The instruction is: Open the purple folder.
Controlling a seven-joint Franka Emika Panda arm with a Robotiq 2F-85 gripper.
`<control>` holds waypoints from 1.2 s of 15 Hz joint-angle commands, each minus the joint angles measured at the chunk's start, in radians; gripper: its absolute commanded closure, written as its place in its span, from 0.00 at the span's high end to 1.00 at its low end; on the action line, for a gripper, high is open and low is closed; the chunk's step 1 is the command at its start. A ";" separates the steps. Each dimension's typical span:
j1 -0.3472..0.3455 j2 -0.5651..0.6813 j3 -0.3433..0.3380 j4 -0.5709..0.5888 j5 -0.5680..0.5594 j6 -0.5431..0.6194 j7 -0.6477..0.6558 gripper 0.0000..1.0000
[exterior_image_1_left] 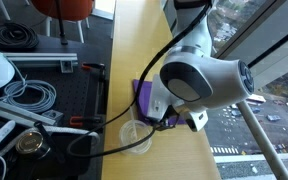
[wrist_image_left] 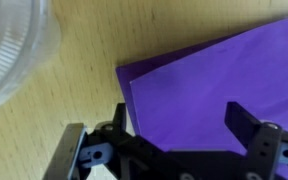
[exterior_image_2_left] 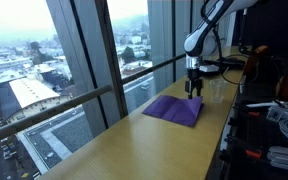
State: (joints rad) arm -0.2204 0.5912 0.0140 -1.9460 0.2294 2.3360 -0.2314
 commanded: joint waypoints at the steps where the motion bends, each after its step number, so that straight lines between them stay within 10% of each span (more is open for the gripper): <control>1: -0.023 0.020 0.019 0.032 0.034 -0.047 -0.026 1.00; 3: -0.023 0.021 0.019 0.031 0.034 -0.047 -0.026 1.00; 4: -0.022 0.021 0.019 0.029 0.034 -0.045 -0.025 0.75; 14: 0.007 -0.004 0.023 0.009 0.006 -0.036 -0.012 0.05; 18: 0.103 -0.089 -0.031 -0.046 -0.129 -0.014 0.080 0.00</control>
State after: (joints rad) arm -0.1886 0.5851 0.0256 -1.9439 0.1892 2.3249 -0.2213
